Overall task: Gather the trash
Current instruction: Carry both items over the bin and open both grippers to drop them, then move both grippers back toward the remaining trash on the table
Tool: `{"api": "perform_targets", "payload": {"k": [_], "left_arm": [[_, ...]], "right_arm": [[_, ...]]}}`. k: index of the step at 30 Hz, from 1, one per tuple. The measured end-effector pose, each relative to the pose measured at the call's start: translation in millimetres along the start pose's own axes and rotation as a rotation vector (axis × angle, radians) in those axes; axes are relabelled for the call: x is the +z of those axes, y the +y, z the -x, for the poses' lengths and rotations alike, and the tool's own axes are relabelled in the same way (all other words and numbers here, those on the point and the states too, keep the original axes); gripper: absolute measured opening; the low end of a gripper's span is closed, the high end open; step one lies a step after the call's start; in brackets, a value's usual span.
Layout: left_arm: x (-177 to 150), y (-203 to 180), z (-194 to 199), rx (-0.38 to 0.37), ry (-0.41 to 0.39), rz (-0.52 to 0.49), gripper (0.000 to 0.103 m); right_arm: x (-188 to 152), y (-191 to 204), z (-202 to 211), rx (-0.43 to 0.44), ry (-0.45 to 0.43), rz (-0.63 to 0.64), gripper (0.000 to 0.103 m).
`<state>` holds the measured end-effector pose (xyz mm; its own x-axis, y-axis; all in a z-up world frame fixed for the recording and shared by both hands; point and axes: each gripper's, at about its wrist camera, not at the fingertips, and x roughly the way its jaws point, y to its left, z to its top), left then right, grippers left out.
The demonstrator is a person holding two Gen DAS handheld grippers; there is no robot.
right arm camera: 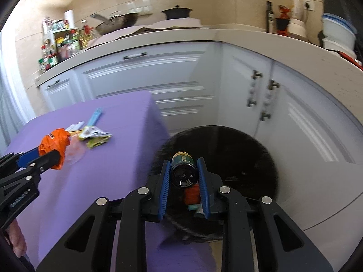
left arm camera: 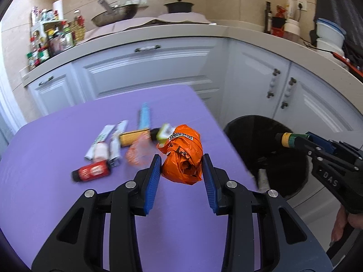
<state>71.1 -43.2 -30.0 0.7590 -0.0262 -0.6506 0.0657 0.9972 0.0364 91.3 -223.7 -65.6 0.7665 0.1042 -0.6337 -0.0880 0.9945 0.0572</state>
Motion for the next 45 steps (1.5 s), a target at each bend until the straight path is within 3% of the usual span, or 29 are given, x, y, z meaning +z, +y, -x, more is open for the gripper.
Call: {"api": "perform_targets", "payload": {"k": [14,24,26,27,29,32,36,45], "left_arm": [[28.1,-83.4,-37.9,-0.054,-0.031,-0.087,0.036],[35.7,-124.1,-80.0,-0.053,0.006,-0.130,0.038],[35.7,-127.4,-86.9,-0.055,0.023,-0.133,0.043],[35.4,-128.3,-89.9,-0.055,0.031,-0.135,0.048],[34.5,-127.5,-92.1,-0.057,0.039,-0.131,0.051],[34.5,-124.0,-90.0,-0.050,0.034,-0.117,0.061],[31.9,-109.8,-80.8,-0.036,0.032,-0.097,0.067],[17.7,-43.7,-50.0,0.048,0.037,-0.009,0.072]], "right_arm": [[3.6,-57.5,-8.1,-0.126,-0.050,-0.053,0.025],[6.3,-76.9,-25.3,-0.158,-0.068,-0.061,0.025],[5.5,-78.4,-30.1,-0.160,-0.062,-0.057,0.030],[4.6,-79.5,-33.2,-0.165,-0.055,-0.058,0.044],[3.9,-81.7,-34.3,-0.180,-0.062,-0.066,0.052],[2.2,-82.1,-31.5,-0.176,-0.063,-0.078,0.053],[1.4,-74.3,-27.4,-0.167,-0.056,-0.077,0.053],[3.2,-35.3,-19.8,-0.092,-0.050,-0.052,0.054]]}}
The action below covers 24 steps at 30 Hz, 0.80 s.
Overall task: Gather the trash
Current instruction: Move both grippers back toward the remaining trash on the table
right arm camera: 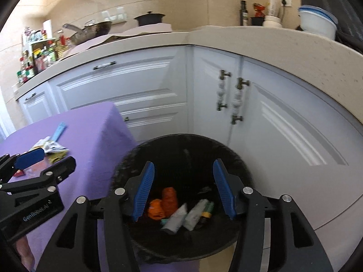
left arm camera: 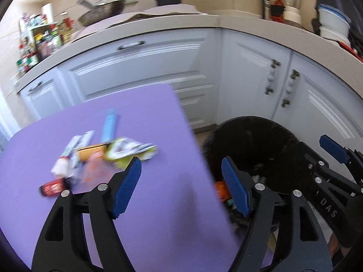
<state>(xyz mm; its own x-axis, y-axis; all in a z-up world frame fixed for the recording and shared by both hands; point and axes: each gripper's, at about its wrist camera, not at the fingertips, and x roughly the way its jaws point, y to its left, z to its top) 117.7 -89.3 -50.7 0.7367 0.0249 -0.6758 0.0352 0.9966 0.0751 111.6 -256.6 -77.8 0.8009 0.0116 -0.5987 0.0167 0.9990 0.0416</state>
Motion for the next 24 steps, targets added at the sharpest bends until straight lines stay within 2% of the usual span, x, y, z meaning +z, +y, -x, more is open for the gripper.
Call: {"api": "perform_targets", "payload": {"k": [12,18,24], "left_arm": [[-34.4,120.7,37.8,0.193,0.013,0.145,0.078],[-50.3,165.2,46.1,0.265,0.028,0.210,0.078],[-63.2,198.1,47.6,0.305,0.044,0.263,0.078]], "right_arm": [[2.0,88.6,12.2,0.164,0.001,0.110,0.054],[2.7,137.4,15.7,0.243,0.003,0.181,0.054],[-1.3,179.3,15.7,0.301,0.017,0.246,0.054]]}}
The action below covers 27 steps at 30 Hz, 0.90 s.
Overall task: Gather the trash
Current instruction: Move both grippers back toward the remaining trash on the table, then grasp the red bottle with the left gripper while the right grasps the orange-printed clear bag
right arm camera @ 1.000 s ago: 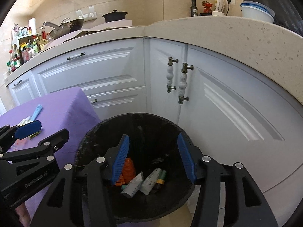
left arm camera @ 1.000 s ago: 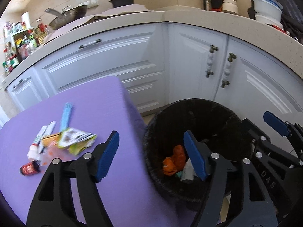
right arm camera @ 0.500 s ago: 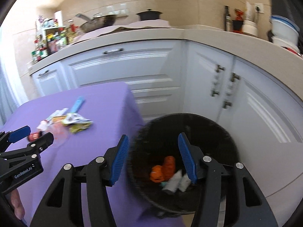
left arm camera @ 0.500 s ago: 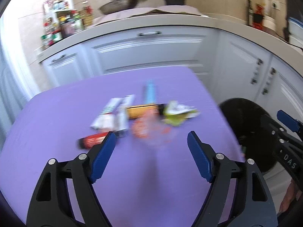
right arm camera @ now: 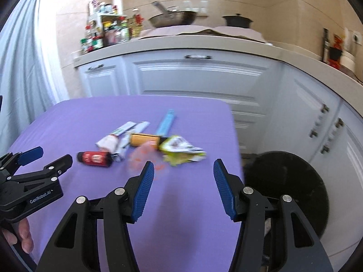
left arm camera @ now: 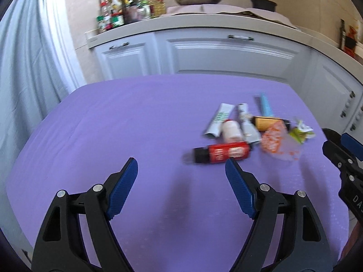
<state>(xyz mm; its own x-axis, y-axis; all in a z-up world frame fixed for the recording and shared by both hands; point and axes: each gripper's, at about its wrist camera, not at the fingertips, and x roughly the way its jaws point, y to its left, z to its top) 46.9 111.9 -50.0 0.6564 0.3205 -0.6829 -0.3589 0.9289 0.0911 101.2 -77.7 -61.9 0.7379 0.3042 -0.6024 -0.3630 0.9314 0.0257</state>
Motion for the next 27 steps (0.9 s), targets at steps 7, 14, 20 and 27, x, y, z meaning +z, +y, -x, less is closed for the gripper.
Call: {"api": "perform_targets", "payload": {"k": [7,14,20,27], "left_arm": [[-2.9,24.5,-9.7,0.013,0.017,0.043,0.078],[-4.9,34.0,-16.6,0.007,0.027,0.061,0.078],[-6.1,37.2,-20.8,0.003,0.035,0.072,0.078],[-5.9,35.1,-19.5,-0.007,0.034,0.075,0.078]], "right_arm": [[3.7,32.1,-21.8,0.038,0.049,0.049,0.054],[5.2,42.1,-39.2,0.040,0.109,0.052,0.054],[3.7,46.6,-48.2,0.053,0.161,0.066,0.023],[4.4,46.9,-42.2,0.062,0.154,0.070,0.007]]}}
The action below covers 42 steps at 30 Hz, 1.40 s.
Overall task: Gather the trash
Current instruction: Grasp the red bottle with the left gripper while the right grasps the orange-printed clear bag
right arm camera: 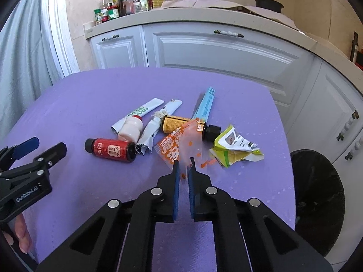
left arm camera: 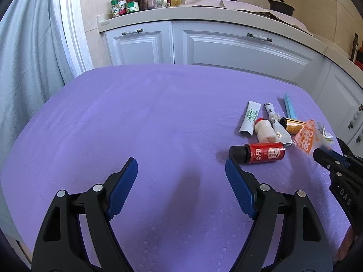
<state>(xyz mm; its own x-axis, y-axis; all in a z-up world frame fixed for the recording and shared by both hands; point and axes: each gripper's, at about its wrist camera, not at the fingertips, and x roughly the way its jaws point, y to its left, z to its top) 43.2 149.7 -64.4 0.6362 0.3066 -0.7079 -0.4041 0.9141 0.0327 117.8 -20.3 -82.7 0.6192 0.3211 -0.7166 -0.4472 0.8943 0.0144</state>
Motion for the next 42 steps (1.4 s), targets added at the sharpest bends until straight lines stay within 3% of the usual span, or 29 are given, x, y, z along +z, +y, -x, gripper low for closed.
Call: {"api": "perform_targets", "payload": {"k": [11,19,28,38,40,42], "left_arm": [[2.0,-32.9,2.2,-0.048,-0.006,-0.038,0.081],[7.8,-65.0,-5.3,-0.051,-0.003,-0.081,0.082],[13.1,-81.3,-19.9,-0.036,0.018,-0.103,0.087],[13.8,-85.8,-33.3,-0.048,0.068,-0.104,0.087],[13.8,-84.2,-34.6,-0.055,0.074,-0.097,0.085],[13.2,-81.2,-35.1,-0.066,0.081,-0.085,0.072]], "right_arm": [[0.7,-16.3,39.2,-0.009,-0.086,-0.023,0.007],[-3.7,-53.2,57.1,-0.090,-0.135,-0.068,0.007],[-14.3,-101.6,46.5,-0.161,-0.120,-0.148,0.007],[-22.3,-119.2,35.5,-0.165,-0.096,-0.175,0.007],[-22.9,-119.4,34.6,-0.162,-0.094,-0.173,0.007],[-22.8,-119.1,33.7,-0.158,-0.091,-0.172,0.007]]}}
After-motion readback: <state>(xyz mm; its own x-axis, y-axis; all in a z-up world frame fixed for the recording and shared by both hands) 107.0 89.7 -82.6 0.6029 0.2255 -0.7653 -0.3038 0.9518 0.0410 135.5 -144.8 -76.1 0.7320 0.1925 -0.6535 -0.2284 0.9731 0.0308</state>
